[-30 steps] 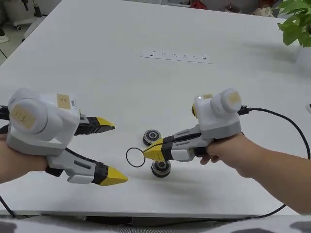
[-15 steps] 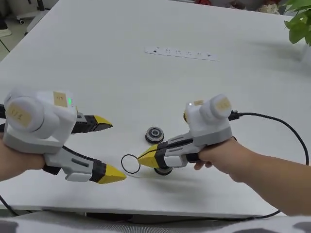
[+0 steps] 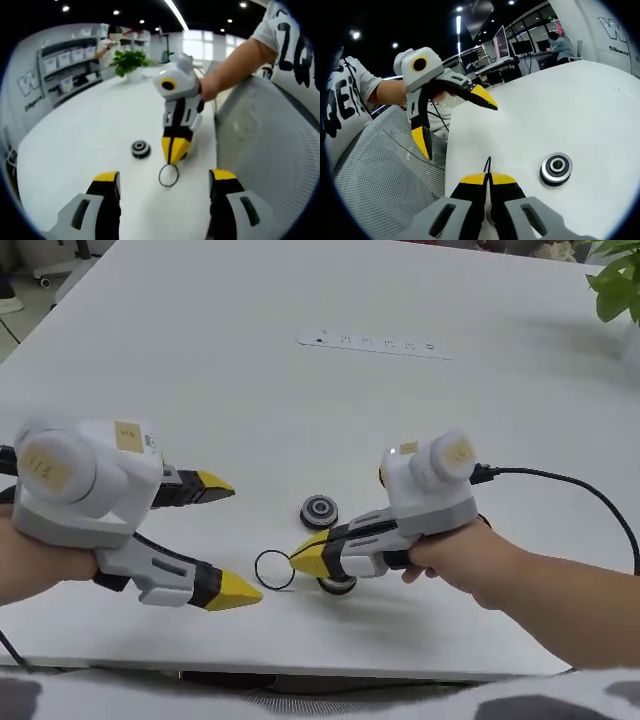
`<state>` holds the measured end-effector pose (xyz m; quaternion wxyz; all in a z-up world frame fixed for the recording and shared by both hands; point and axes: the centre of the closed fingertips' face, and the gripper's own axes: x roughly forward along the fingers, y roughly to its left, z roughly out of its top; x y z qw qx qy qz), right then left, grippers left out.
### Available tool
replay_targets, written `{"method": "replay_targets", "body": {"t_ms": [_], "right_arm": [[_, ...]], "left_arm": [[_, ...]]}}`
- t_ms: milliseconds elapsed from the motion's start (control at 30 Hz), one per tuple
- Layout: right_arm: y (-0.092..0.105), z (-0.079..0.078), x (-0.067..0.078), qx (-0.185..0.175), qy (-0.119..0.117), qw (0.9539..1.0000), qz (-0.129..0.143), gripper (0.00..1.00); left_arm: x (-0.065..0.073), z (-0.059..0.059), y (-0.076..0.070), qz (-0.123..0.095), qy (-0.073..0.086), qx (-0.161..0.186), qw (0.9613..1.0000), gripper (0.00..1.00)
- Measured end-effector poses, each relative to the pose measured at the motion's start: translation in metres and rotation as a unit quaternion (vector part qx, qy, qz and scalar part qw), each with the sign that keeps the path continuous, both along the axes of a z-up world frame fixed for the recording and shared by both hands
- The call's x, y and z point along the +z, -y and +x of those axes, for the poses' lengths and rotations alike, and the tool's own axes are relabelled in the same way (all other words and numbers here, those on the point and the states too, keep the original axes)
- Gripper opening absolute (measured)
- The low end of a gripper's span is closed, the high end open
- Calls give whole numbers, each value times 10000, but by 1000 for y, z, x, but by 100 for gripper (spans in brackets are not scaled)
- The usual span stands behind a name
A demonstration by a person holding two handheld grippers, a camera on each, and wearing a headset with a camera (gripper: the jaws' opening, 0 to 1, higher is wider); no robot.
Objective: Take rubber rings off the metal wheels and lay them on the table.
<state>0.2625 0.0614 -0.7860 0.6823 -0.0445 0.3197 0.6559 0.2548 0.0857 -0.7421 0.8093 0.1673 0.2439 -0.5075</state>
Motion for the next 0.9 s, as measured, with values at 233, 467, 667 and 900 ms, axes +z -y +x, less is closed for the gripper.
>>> {"method": "replay_targets", "body": {"t_ms": [233,467,667,900], "right_arm": [[1,3,1,-50,127,9999,-11,5],[1,4,1,-23,219,9998,-30,8],[3,5,7,-14,279,9996,4,11],[10,11,15,-66,356,9993,43,12]], "left_arm": [[0,-1,2,4,11,-8,10000,73],[1,-1,1,-7,19,17,10000,73],[3,0,2,-17,29,14,10000,73],[6,2,7,-14,27,-50,10000,72]]}}
